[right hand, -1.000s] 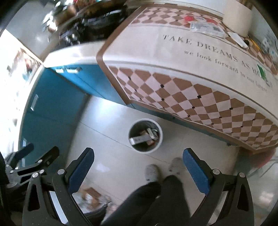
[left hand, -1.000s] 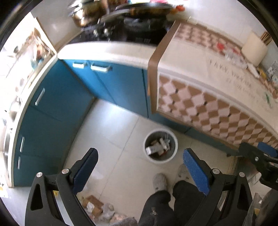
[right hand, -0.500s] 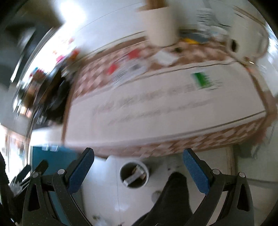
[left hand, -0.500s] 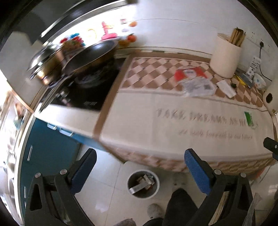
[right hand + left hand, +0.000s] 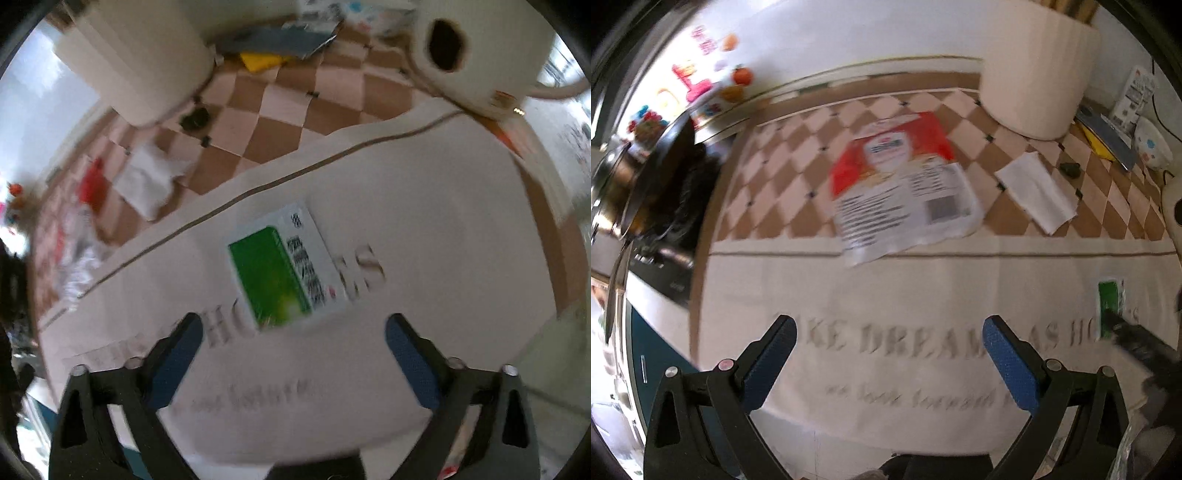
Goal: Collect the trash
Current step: 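Grasp the white tissue with the left tool while the right grasps the green sachet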
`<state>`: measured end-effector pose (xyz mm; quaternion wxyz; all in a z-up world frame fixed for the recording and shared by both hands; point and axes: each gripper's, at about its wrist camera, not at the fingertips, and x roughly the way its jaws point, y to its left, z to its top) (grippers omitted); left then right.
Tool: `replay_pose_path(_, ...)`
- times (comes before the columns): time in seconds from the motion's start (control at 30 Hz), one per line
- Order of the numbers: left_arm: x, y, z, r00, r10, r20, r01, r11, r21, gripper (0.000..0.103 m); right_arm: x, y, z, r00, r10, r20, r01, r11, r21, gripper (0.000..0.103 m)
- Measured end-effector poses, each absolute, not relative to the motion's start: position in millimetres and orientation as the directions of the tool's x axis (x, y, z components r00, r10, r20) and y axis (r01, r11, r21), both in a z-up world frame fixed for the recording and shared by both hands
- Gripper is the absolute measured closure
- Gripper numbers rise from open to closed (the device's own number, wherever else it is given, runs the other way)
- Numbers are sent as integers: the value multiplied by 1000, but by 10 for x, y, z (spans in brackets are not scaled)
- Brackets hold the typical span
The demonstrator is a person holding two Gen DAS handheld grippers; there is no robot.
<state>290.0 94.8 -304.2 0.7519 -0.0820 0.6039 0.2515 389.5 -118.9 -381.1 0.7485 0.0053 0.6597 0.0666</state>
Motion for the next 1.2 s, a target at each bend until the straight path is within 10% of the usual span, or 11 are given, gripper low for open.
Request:
replay_pose_path(0.2, 3471, 836, -3297, 118, 191, -974, -446, 887, 120, 1, 4041, -983, -3991, 204, 21, -979, -187, 982, -18, 67)
replay_pose_path(0.27, 3647, 807, -3374, 118, 144, -982, -444, 892, 77, 1, 4079, -1009, -3979, 240, 17, -971, -202, 979, -32, 103)
replay_pose_path(0.6, 4509, 870, -3857, 111, -90, -990, -537, 832, -136, 11, 4490, -1712, -3800, 202, 206, -957, -28, 979, 204, 103)
replay_pose_path(0.77, 4674, 865, -3935, 111, -51, -993, -560, 822, -105, 55, 4647, -1874, -3894, 148, 210, -967, 12, 977, 214, 82)
replay_pose_path(0.83, 4675, 796, -3910, 114, -4, -994, -520, 852, -63, 97, 4681, -1927, -3933, 134, 213, -968, 34, 975, 219, 61)
replay_pose_path(1.2, 3749, 479, -3717, 109, 217, -970, -331, 928, 170, 97, 4390, -1157, -4006, 116, 132, -985, -255, 962, 99, 30)
